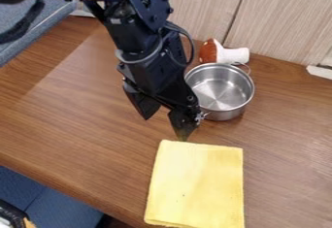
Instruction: Move the silver pot in the middle of the table
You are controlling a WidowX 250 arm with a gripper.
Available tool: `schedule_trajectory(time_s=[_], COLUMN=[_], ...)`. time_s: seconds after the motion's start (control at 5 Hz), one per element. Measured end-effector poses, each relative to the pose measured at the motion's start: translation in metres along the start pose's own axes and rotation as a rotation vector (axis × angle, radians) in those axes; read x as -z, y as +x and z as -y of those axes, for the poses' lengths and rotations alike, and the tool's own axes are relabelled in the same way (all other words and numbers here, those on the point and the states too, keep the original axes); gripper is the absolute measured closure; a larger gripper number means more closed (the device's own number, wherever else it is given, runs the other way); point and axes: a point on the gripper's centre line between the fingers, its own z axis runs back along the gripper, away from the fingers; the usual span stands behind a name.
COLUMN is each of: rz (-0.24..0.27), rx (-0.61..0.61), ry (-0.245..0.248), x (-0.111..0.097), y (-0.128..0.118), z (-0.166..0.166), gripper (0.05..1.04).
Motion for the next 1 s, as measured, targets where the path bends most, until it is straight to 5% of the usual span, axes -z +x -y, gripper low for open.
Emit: schedule_trajectory(time_s=[0.2, 0.6, 1.0], rz=[-0.013, -0.018, -0.011], rx=[-0.011, -0.112, -0.175], ry=[-0.004, 0.0, 0.117], x=[0.003, 0.013, 0.015], y=[-0.002, 0.038, 0.07], z=[0.0, -0.008, -0.048], gripper=[0.083, 0.083, 0.083])
